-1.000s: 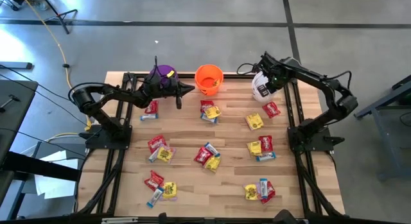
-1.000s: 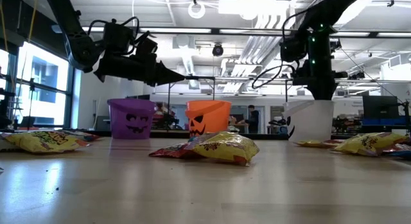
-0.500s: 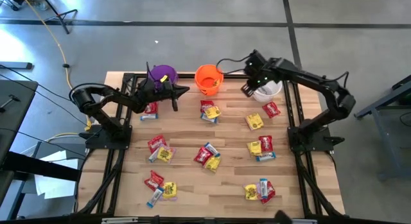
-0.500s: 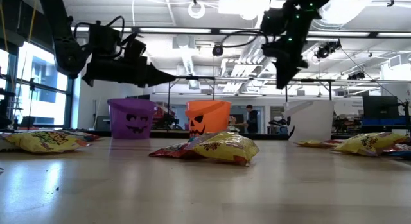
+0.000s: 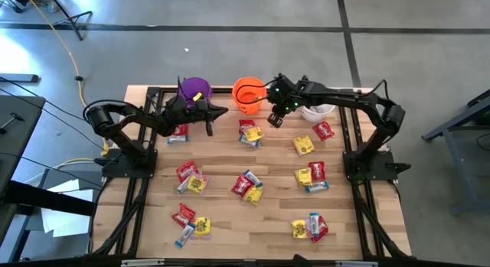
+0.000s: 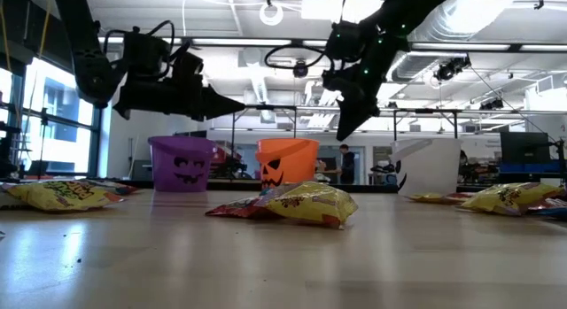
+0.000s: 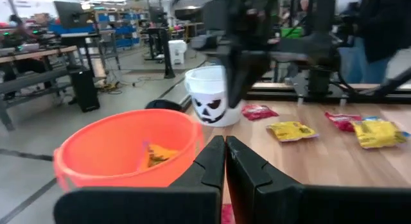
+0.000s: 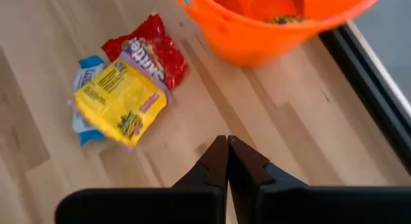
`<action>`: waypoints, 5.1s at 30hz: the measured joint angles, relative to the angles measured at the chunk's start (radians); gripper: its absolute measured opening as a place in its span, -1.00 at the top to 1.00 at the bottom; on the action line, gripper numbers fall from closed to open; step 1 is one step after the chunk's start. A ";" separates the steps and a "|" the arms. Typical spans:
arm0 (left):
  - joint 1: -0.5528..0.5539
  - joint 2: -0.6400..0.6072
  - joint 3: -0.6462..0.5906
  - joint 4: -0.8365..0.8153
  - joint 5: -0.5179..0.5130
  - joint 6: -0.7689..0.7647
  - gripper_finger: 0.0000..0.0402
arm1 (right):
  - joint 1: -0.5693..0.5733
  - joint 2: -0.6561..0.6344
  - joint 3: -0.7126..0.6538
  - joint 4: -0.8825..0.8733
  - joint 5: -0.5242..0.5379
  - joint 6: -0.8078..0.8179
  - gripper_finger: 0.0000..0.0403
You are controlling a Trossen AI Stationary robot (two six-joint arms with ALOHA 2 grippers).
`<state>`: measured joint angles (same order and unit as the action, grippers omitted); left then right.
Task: Sort candy
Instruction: Put the red candy into the violet bucket
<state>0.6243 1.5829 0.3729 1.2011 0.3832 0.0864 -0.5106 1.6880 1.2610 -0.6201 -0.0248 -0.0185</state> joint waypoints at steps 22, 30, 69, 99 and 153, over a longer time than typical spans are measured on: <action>-0.187 -0.509 0.001 -0.980 -0.212 0.022 1.00 | 0.000 0.011 0.000 0.061 -0.006 -0.080 1.00; -0.221 -0.494 0.001 -0.993 -0.248 0.022 1.00 | 0.000 0.011 0.000 0.063 -0.006 -0.092 1.00; -0.273 -0.245 0.154 -1.016 -0.273 0.082 1.00 | -0.007 0.034 0.000 0.095 -0.043 0.067 1.00; -0.306 -0.086 0.196 -0.841 -0.240 0.090 0.72 | -0.026 0.059 0.000 0.113 -0.058 -0.011 1.00; -0.207 0.375 0.515 -0.888 -0.316 -0.346 0.64 | -0.027 0.058 0.000 0.116 -0.057 -0.140 1.00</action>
<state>0.4169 1.9577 0.8875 0.3128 0.0676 -0.2595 -0.5373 1.7458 1.2610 -0.5041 -0.0821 -0.1581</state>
